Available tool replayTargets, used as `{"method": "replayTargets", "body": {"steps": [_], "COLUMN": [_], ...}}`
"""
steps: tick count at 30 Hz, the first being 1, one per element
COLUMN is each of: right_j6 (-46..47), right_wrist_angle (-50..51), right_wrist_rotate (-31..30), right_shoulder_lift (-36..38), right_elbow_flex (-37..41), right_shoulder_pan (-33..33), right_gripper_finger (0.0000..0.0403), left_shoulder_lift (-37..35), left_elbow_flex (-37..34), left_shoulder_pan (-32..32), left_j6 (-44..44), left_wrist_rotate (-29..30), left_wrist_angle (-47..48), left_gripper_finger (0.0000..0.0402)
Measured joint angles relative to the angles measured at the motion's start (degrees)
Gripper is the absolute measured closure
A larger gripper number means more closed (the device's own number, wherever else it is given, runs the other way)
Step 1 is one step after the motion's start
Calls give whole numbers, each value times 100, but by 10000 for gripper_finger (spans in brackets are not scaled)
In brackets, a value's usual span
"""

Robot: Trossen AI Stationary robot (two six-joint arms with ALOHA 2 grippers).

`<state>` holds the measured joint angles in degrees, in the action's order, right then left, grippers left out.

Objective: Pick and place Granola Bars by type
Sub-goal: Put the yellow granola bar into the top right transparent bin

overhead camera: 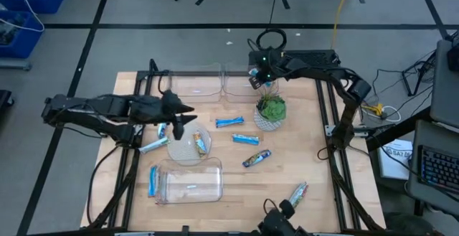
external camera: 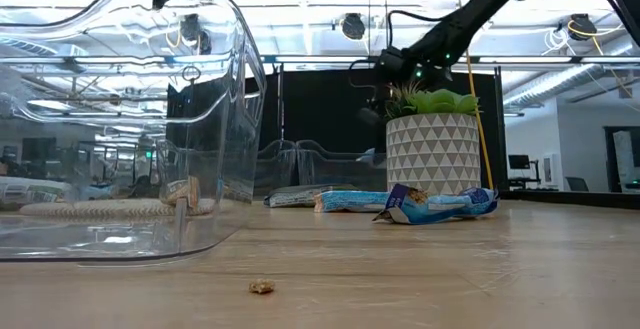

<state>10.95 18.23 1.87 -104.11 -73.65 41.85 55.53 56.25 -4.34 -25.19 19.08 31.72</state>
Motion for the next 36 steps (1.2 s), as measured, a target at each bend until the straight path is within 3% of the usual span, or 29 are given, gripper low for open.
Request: {"method": "replayTargets", "body": {"steps": [7, 11, 17, 23, 29, 36], "right_j6": [-777, -1297, -1569, -1925, -2021, -2048], "right_wrist_angle": [17, -44, 29, 3, 96, 187], "right_wrist_rotate": [161, 142, 139, 142, 144, 452], "right_shoulder_lift": [629, 1102, 1787, 2209, 2252, 2248], "right_elbow_flex": [0, 0, 0, -2, -2, 0], "right_shoulder_pan": [13, -63, -305, -549, -603, -601], "right_gripper_finger": [196, 161, 155, 160, 160, 162], "left_shoulder_lift": [754, 1309, 2029, 2673, 3292, 3708], "left_elbow_flex": [-2, -19, -175, -220, -219, -221], "left_shoulder_pan": [116, 116, -21, -427, -734, -784], "left_j6": [-3602, -4677, -5932, -7467, -7729, -8201], "left_wrist_rotate": [89, 110, -452, -547, -671, -714], "left_wrist_angle": [1482, 1867, 1783, 1608, 461, 514], "left_gripper_finger": [243, 243, 243, 243, 243, 243]}}
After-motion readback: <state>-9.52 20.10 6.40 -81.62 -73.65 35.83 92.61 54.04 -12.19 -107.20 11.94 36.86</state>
